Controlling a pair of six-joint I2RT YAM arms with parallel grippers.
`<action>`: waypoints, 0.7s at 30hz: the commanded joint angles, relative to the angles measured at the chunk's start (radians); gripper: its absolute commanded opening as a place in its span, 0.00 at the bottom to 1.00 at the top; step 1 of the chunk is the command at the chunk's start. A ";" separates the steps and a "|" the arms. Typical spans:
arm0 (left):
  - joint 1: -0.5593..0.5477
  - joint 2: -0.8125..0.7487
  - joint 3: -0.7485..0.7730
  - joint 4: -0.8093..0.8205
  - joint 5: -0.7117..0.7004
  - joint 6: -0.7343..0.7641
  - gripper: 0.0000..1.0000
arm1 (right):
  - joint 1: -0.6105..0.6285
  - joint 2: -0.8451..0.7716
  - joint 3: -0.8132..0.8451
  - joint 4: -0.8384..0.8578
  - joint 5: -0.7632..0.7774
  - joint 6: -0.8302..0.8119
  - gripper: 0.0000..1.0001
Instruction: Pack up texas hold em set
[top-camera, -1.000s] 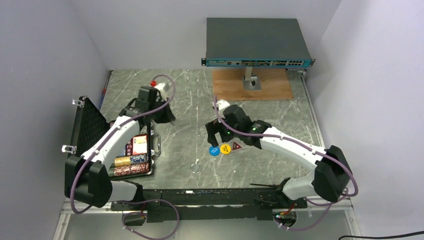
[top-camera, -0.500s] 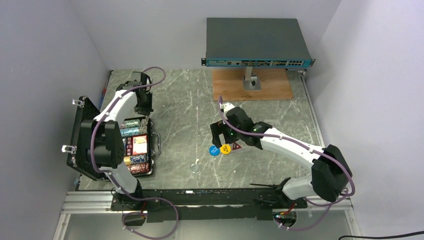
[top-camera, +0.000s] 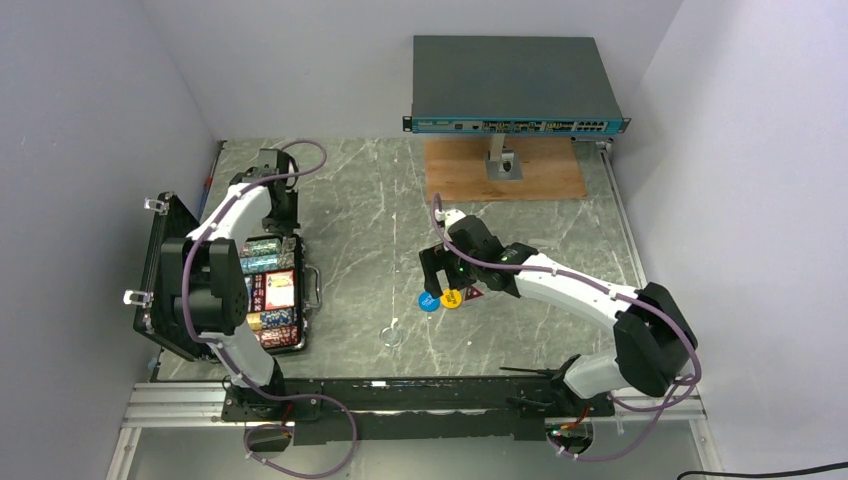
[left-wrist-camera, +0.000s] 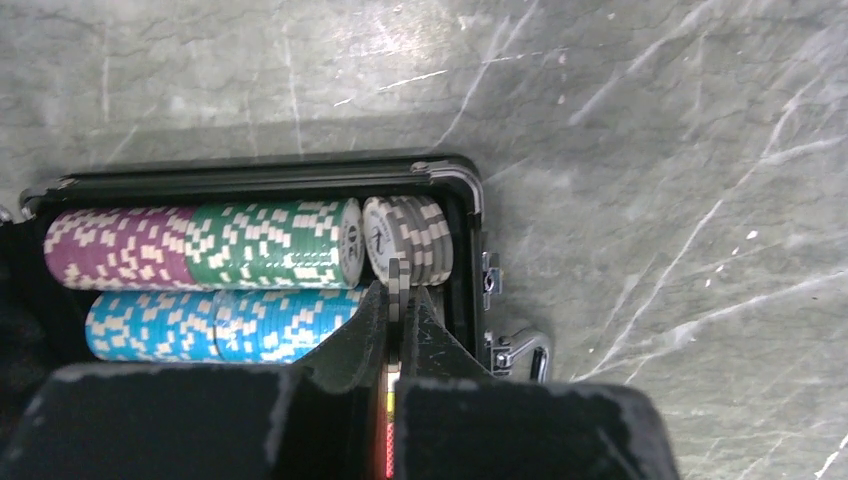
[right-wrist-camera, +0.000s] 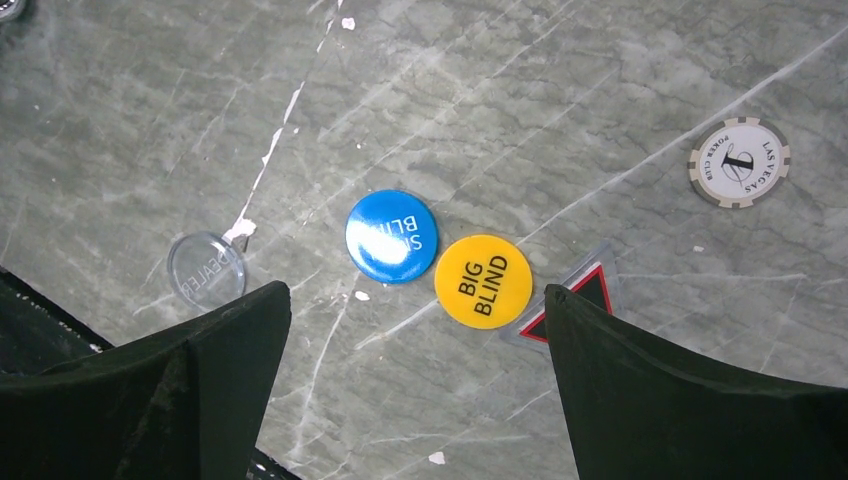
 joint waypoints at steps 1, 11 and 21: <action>0.002 -0.062 -0.014 0.030 -0.071 0.018 0.00 | 0.000 0.006 0.024 0.028 -0.002 0.021 0.98; 0.002 0.030 0.043 -0.018 -0.103 0.002 0.00 | 0.001 0.001 0.013 0.028 -0.001 0.024 0.97; 0.030 0.088 0.073 -0.038 -0.063 -0.005 0.00 | 0.002 0.005 0.018 0.025 -0.004 0.035 0.97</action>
